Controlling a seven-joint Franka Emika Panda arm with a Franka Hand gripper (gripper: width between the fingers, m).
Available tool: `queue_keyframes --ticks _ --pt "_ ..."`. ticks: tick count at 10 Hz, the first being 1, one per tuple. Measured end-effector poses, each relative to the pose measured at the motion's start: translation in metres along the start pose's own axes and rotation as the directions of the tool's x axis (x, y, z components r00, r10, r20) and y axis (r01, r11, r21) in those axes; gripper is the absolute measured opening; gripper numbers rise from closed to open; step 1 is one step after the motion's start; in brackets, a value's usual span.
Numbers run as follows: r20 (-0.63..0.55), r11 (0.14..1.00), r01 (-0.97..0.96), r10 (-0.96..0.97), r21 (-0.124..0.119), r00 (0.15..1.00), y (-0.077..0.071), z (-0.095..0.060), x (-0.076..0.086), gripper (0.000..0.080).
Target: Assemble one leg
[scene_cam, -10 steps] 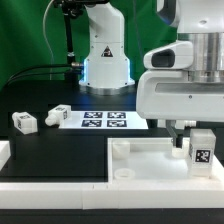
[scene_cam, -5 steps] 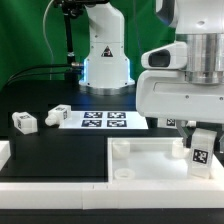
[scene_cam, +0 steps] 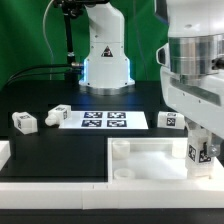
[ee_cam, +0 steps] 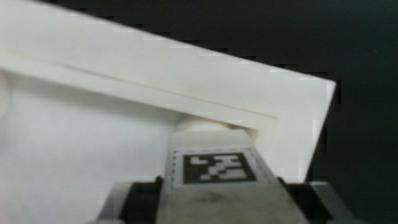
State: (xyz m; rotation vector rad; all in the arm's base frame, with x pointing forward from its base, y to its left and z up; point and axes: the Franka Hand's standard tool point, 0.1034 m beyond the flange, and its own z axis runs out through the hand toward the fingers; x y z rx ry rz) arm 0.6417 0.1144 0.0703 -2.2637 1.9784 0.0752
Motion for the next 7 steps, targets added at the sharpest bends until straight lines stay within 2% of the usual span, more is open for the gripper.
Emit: queue_keyframes --ticks 1,2,3,4,5,6,7 --pt "0.011 0.994 -0.107 0.107 0.005 0.994 -0.0002 0.0003 0.0004 0.0288" --pt "0.009 0.994 -0.108 0.108 0.004 0.994 0.0001 0.0007 -0.0002 0.0288" --pt "0.01 0.996 -0.084 0.084 0.005 0.996 0.0001 0.0007 -0.0001 0.0368" --pt "0.008 0.999 -0.051 0.051 0.005 0.999 0.0002 0.0008 0.0002 0.0505" --pt "0.005 0.98 0.2 -0.2 0.005 0.98 0.0011 0.0014 0.0026 0.0616" --pt "0.012 0.921 0.388 -0.388 0.0 0.921 0.0024 0.0016 0.004 0.0616" --pt "0.035 0.864 0.502 -0.501 -0.029 0.865 0.0073 0.0023 -0.0001 0.0643"
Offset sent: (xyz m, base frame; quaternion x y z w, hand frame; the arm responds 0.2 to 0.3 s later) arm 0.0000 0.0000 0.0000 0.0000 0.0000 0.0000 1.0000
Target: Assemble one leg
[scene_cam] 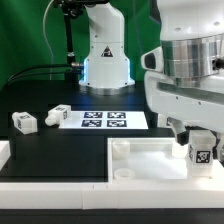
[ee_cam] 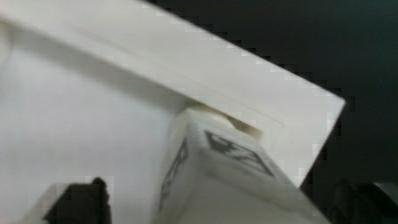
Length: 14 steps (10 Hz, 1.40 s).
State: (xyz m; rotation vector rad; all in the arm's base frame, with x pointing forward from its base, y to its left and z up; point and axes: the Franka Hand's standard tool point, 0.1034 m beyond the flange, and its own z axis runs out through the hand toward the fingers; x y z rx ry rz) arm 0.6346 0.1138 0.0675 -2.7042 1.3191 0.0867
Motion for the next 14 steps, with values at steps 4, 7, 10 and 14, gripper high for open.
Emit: queue_keyframes --ticks 4,7,10,14 --pt "-0.007 0.965 0.262 -0.262 -0.011 0.965 0.0015 -0.0005 0.0024 0.0649" --pt "-0.063 0.833 0.551 -0.553 -0.047 0.831 -0.0041 -0.0021 0.0055 0.0649" --pt "-0.068 0.895 0.444 -0.445 -0.038 0.893 -0.004 -0.0019 0.0058 0.0285" --pt "-0.03 0.998 -0.01 0.009 -0.054 1.0 -0.0022 -0.0023 0.0048 0.0285"
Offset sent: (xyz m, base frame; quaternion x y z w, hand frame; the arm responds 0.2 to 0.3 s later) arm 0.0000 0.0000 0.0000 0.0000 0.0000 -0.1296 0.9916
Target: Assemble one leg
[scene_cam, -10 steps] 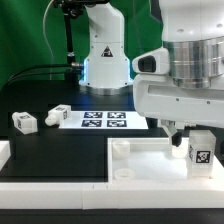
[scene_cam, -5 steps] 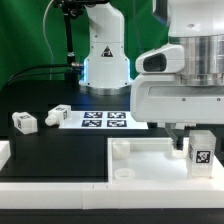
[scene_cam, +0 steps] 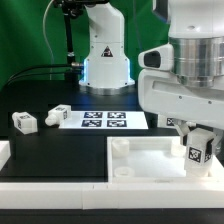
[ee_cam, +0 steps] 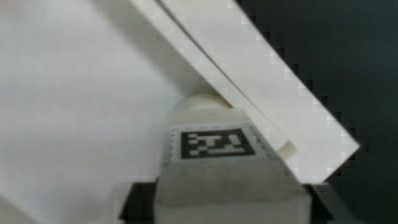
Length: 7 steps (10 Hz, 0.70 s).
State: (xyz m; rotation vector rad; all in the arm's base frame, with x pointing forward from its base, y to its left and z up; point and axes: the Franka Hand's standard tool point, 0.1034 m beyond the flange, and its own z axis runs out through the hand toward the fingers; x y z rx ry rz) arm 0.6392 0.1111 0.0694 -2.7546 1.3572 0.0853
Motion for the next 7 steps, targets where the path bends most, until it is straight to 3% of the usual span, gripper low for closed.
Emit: queue_keyframes --ticks 1,3,5,7 --pt "0.02 0.976 -0.219 0.219 0.005 0.976 -0.0037 0.0006 0.0036 0.0285" --pt "0.019 0.839 -0.545 0.545 0.002 0.838 -0.0065 0.0008 0.0025 0.0285" --pt "-0.009 0.782 -0.623 0.623 0.021 0.782 -0.0069 0.001 0.0003 0.0285" --pt "-0.01 0.803 -0.596 0.597 0.02 0.803 -0.0065 0.0018 0.0008 0.0285"
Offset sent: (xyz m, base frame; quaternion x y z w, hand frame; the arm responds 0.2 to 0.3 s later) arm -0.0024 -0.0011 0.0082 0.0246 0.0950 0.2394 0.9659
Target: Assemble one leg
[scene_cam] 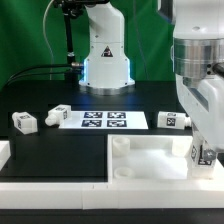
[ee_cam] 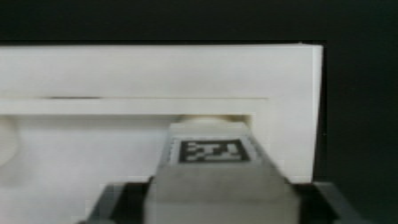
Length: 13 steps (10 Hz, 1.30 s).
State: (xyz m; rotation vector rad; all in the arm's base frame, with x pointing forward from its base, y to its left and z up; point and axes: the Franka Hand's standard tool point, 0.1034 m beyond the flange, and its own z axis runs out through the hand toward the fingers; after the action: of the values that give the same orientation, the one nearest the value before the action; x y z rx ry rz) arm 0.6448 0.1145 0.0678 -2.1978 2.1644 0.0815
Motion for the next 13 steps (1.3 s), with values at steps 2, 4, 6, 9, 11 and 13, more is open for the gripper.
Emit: queue_keyframes --ticks 2,4,6,9,11,13 --pt "-0.006 0.966 0.26 -0.26 0.014 0.966 -0.0026 0.0003 0.0025 0.0578" --pt "-0.007 0.863 0.505 -0.505 0.014 0.863 -0.0003 0.0022 -0.0035 0.0635" --pt "-0.011 0.807 0.591 -0.591 0.01 0.807 -0.0006 0.0025 -0.0003 0.0645" --pt "-0.035 0.493 0.87 -0.87 -0.028 0.492 -0.0007 0.0014 -0.0017 0.0648" --pt "-0.022 0.185 0.982 -0.983 -0.042 0.184 -0.0008 -0.0035 -0.0018 0.0648" --pt "-0.023 0.22 0.975 -0.975 -0.043 0.219 -0.0006 -0.0019 -0.0013 0.0646"
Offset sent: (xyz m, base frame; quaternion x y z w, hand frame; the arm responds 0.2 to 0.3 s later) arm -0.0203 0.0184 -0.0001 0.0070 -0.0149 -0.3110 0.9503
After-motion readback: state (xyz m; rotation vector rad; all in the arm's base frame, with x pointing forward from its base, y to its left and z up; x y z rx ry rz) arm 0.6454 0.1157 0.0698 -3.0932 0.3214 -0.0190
